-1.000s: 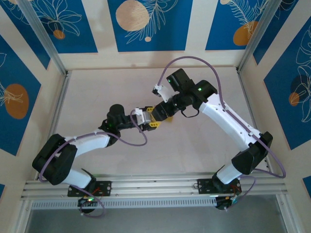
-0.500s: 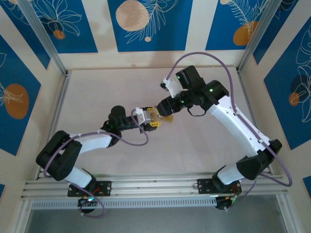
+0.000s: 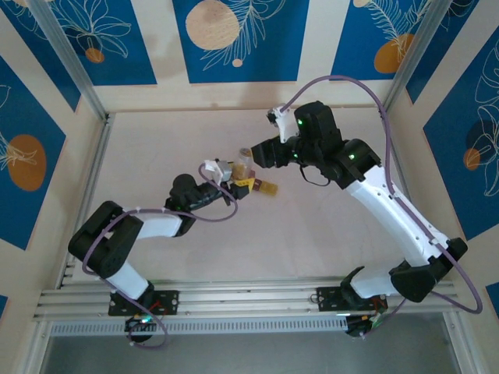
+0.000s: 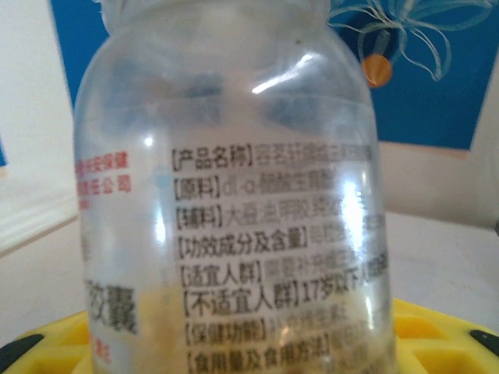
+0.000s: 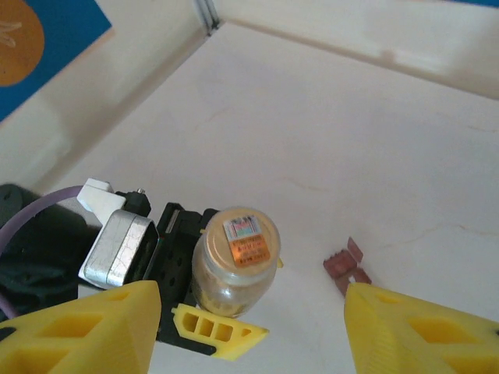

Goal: Sort the pills into containers

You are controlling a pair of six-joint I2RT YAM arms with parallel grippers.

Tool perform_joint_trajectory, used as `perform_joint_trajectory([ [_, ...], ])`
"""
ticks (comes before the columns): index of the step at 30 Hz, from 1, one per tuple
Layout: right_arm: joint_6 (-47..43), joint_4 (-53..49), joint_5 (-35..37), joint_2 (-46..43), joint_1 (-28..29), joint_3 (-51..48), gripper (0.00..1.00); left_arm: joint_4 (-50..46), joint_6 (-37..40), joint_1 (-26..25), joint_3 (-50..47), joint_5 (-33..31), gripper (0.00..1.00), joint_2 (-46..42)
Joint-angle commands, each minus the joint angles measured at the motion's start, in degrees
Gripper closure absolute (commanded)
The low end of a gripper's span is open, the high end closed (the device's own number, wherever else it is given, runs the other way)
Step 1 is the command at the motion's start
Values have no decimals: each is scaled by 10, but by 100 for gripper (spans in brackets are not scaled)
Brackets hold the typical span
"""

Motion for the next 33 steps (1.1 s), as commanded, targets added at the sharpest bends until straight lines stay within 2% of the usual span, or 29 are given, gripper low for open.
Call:
perform_joint_trajectory([
  [1, 40, 70, 33, 22, 8, 0, 36, 41, -61, 8, 9, -42, 100, 2],
  [4, 51, 83, 38, 48, 12, 10, 36, -6, -35, 8, 11, -74, 100, -10],
  [9, 68, 95, 33, 86, 24, 27, 37, -100, 10, 8, 20, -87, 100, -47],
  [17, 93, 108, 46, 122, 26, 22, 40, -96, 56, 5, 5, -119, 100, -63],
  [26, 118, 112, 13, 150, 26, 19, 43, -85, 87, 0, -2, -141, 100, -65],
  [31, 123, 111, 8, 157, 26, 21, 49, -84, 90, -3, -3, -141, 100, -67],
  [33, 122, 109, 6, 157, 26, 20, 57, -84, 93, -5, -4, -139, 100, -69],
])
